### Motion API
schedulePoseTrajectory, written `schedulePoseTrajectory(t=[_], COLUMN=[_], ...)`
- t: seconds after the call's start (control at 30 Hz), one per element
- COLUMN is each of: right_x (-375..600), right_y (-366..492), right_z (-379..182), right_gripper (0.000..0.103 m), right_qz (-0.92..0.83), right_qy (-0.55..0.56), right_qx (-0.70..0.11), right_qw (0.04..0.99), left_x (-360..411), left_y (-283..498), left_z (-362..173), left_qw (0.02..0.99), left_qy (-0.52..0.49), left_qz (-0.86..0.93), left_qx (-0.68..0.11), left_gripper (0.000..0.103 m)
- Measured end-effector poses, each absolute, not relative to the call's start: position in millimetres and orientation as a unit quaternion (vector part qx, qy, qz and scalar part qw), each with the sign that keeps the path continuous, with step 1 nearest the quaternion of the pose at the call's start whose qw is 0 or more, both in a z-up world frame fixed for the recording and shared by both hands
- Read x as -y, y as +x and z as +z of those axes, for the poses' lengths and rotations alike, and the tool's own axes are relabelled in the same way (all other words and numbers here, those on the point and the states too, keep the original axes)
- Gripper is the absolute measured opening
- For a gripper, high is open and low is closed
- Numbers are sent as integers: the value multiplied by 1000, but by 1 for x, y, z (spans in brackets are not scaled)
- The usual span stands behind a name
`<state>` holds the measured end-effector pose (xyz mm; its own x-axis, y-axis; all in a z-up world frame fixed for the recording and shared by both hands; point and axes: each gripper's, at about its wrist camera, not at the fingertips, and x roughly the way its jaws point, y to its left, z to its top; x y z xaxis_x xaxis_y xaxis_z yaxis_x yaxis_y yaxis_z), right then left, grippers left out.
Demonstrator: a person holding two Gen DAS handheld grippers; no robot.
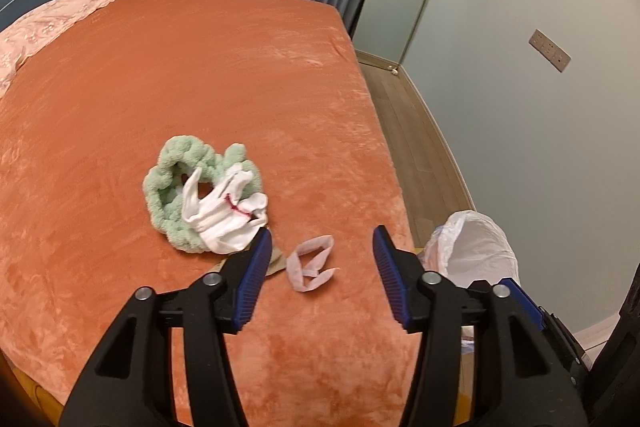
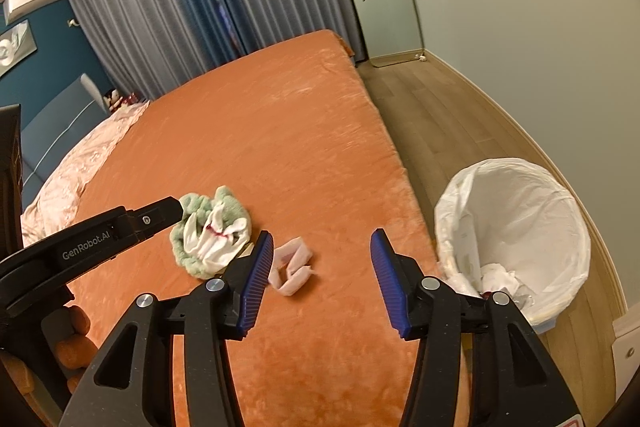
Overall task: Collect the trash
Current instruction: 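Move both open grippers back over the remaining items on the bed, then grasp the khaki stocking with the left gripper while the right gripper grasps the pink tissue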
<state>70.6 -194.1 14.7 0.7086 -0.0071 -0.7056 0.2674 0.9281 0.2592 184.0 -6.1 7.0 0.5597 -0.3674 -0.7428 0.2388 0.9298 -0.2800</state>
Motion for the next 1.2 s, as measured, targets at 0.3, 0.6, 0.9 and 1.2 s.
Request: schedulePoseTrajectory(t=[0.3,0.6,0.9,1.2], right_x=[170,145,131,132], right_y=[90,116,151,180], right_z=[-8,-47,-100,-142], right_gripper=[50,56,61,61], right_qz=[-59,-48,-46,-55], right_qy=[164,154,156,157], right_qx=[-400,-439,-481,-517], right_qw=[900,884,862,840], left_x=[-39,-76,-83,-70], left_y=[197,209,224,245], left_z=[-26,-81,-127,-163], left_qw=[871,849,824,800], left_qy=[-85,-96,-106,-117], left_qz=[-133,-94,-83,-89], left_qx=[-465,-511,-550,-582], left_gripper=[61,66,77,77])
